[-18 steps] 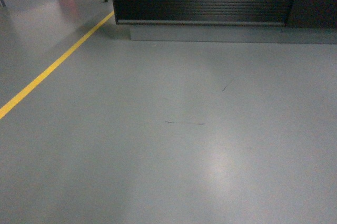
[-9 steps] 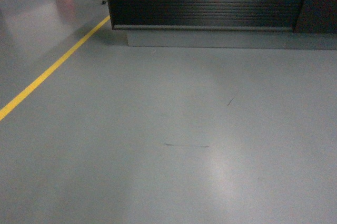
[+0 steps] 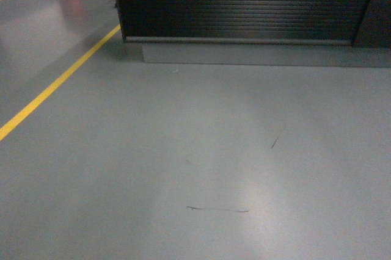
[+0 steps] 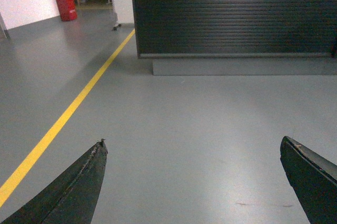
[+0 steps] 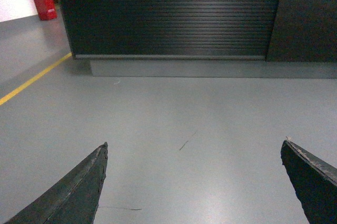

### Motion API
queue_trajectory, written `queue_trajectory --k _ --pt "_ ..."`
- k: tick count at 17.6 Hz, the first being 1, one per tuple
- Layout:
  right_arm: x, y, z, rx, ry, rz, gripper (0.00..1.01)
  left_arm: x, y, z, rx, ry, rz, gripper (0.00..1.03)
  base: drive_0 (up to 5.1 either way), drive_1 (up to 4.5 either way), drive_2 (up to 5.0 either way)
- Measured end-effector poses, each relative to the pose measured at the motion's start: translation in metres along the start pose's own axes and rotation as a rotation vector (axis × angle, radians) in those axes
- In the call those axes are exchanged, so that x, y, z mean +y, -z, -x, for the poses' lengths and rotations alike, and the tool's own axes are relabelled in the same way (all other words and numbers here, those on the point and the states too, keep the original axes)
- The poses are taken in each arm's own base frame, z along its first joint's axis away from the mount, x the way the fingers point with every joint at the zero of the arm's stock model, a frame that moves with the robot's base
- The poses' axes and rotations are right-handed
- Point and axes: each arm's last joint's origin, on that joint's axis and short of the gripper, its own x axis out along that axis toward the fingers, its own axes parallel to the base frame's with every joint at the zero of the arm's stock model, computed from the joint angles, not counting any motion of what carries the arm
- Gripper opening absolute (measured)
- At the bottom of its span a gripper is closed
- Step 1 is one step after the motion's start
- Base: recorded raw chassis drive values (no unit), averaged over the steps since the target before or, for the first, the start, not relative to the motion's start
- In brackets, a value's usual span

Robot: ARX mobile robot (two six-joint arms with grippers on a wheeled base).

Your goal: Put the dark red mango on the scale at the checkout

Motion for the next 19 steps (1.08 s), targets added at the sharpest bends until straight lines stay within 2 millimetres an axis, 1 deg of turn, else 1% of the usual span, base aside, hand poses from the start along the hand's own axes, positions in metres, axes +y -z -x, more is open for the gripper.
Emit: queue_trajectory --k 19 --pt "0.0000 0.0003 0.0000 0.003 0.000 0.000 0.98 0.0000 -0.0002 0.0000 -0.002 0.001 0.000 0.98 0.0 4.29 -4.4"
